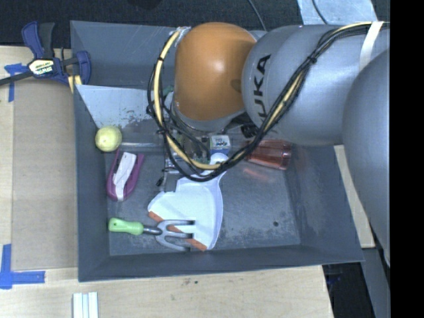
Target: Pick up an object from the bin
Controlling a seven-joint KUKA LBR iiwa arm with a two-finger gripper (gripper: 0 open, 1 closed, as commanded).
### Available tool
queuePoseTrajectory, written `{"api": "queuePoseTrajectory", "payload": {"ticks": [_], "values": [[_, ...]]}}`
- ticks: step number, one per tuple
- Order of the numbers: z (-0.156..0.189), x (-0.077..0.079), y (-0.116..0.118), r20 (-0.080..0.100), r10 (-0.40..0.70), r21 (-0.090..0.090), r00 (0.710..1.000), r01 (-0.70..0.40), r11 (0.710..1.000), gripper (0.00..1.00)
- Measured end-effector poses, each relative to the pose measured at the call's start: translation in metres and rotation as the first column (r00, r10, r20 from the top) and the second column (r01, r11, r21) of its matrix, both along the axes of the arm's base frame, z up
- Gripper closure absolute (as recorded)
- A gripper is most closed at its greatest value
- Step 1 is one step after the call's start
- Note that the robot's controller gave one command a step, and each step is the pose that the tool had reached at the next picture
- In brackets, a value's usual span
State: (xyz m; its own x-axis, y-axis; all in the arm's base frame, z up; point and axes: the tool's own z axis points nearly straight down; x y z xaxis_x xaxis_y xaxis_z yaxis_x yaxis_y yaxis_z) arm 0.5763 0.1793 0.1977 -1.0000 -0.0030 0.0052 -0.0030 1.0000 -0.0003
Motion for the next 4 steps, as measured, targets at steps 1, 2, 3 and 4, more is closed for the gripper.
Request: {"api": "queuePoseTrajectory", "payload": {"ticks": [1,2,3,4], "values": [[0.005,0.002,-0.001,0.008,-0.003,0.001,1.000,0.003,1.000,0.00],[-0.094,0.002,-0.054,0.011,0.256,0.000,0.967,-0.256,0.967,0.00],[-0.062,-0.071,-0.051,0.012,0.281,0.002,0.960,-0.281,0.960,0.00],[-0.090,0.012,-0.109,0.008,0.284,-0.002,0.959,-0.284,0.959,0.00]]}}
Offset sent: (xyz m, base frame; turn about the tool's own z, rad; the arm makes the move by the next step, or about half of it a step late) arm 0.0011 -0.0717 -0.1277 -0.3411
